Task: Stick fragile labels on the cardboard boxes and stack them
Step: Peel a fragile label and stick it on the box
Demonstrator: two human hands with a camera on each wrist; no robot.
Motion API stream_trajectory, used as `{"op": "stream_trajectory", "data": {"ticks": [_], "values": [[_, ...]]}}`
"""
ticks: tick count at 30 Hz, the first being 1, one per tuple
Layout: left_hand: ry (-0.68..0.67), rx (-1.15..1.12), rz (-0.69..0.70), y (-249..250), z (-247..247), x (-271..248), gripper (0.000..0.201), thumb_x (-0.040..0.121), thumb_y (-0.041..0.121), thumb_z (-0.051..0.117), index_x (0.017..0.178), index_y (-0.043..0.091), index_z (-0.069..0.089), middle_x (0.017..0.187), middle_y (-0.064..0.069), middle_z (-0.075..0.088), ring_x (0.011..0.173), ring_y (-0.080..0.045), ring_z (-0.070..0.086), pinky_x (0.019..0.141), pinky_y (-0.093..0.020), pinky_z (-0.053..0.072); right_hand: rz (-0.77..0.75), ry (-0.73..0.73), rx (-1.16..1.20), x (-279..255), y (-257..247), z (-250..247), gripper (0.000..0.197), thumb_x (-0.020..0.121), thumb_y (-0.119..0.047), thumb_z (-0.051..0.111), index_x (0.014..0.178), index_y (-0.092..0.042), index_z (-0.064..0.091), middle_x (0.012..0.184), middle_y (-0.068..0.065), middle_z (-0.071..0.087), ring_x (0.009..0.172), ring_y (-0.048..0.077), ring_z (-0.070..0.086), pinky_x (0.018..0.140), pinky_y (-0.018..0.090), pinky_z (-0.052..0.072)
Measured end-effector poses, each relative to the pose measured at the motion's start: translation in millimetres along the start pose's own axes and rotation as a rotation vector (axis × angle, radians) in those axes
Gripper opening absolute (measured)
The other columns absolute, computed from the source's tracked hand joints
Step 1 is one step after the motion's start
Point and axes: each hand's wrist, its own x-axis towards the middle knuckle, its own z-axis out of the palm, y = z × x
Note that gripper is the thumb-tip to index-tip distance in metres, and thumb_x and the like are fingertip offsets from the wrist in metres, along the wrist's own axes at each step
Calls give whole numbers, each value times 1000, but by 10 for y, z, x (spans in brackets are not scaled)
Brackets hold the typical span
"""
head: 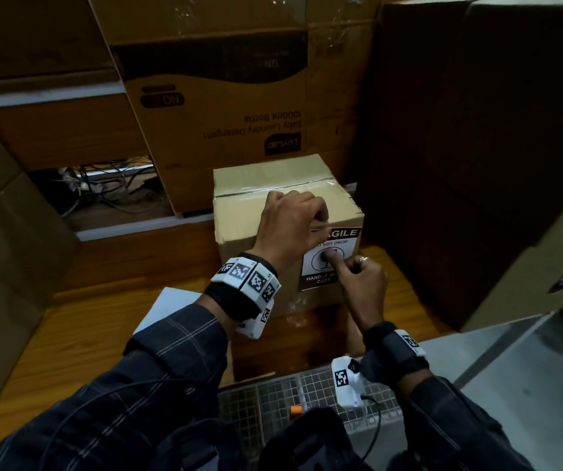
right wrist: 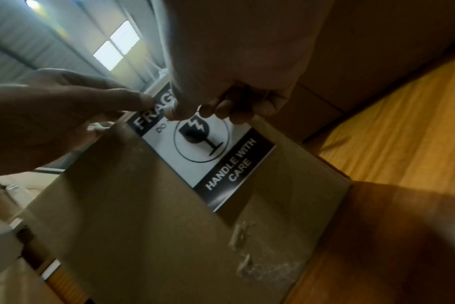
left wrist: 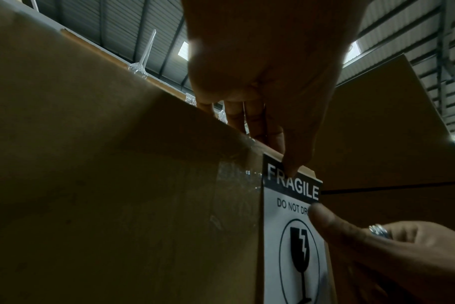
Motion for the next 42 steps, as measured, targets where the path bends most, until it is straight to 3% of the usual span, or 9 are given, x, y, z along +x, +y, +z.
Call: {"op": "stream_trajectory", "data": {"ticks": [6, 13, 16, 22, 25, 27, 30, 36, 42], "values": [[0, -1, -11, -3, -4, -6, 17, 85, 38, 76, 94, 26, 68, 93, 11, 67, 90, -12, 59, 90, -36, 34, 57, -85, -42, 39, 141, 153, 65, 78, -75, 67, 70, -11, 65, 71, 0, 72, 70, 19, 71, 65, 43, 60], [30, -15, -23, 16, 4, -32, 18, 85, 37, 77, 93, 25, 68, 92, 11, 67, 89, -12, 58, 89, -35, 34, 160, -187, -172, -36, 523, 129, 74, 64, -92, 58, 76, -19, 67, 78, -3, 72, 74, 18, 67, 65, 32, 52], [38, -29, -27, 17, 8, -48, 18, 85, 37, 78, 94, 25, 69, 94, 11, 68, 90, -11, 58, 90, -36, 35, 187, -172, -177, -25, 643, -2, 61, 74, -81, 58, 82, -21, 66, 78, -2, 68, 71, 16, 63, 60, 30, 48], [89, -64, -14, -7, -22, -163, 14, 95, 33, 68, 105, 23, 73, 101, 8, 75, 97, -13, 66, 103, -43, 38, 132, -24, -115, 56, 733, -330, 54, 92, -63, 48, 63, -18, 54, 58, 0, 50, 57, 19, 47, 52, 27, 35], [178, -50, -32, -28, -20, -340, 23, 97, 32, 65, 115, 20, 71, 116, 2, 74, 113, -13, 64, 113, -44, 31, 68, -34, -67, 126, 604, -414, 29, 93, -56, 60, 82, -29, 60, 80, -8, 63, 75, 11, 61, 66, 35, 56], [244, -9, -92, -76, -18, -508, 31, 96, 32, 64, 122, 18, 69, 128, -3, 69, 124, -19, 59, 116, -46, 29, -23, -30, -29, 199, 477, -460, 17, 94, -45, 68, 98, -30, 62, 98, -10, 65, 92, 8, 63, 74, 30, 56], [352, 79, -200, -89, -19, -797, 31, 93, 25, 67, 123, 15, 69, 126, -9, 66, 123, -28, 56, 110, -37, 31, -144, -3, 29, 323, 236, -502, 27, 91, -34, 75, 113, -27, 60, 110, -5, 61, 97, 2, 59, 72, 13, 47], [201, -59, -245, 98, 214, -1148, 29, 96, 33, 51, 114, 19, 69, 106, 0, 64, 97, -15, 57, 78, -38, 52, -447, 26, 35, 388, -48, -484, 32, 91, -23, 75, 120, -25, 60, 115, 1, 60, 96, 8, 60, 78, 15, 51], [171, -263, -315, 172, 369, -1186, 27, 96, 30, 58, 116, 16, 71, 111, 1, 64, 102, -9, 59, 83, -37, 58, -504, -12, -1, 423, -62, -437, 29, 91, -18, 75, 118, -20, 63, 115, -3, 58, 97, -4, 56, 78, 13, 51]]}}
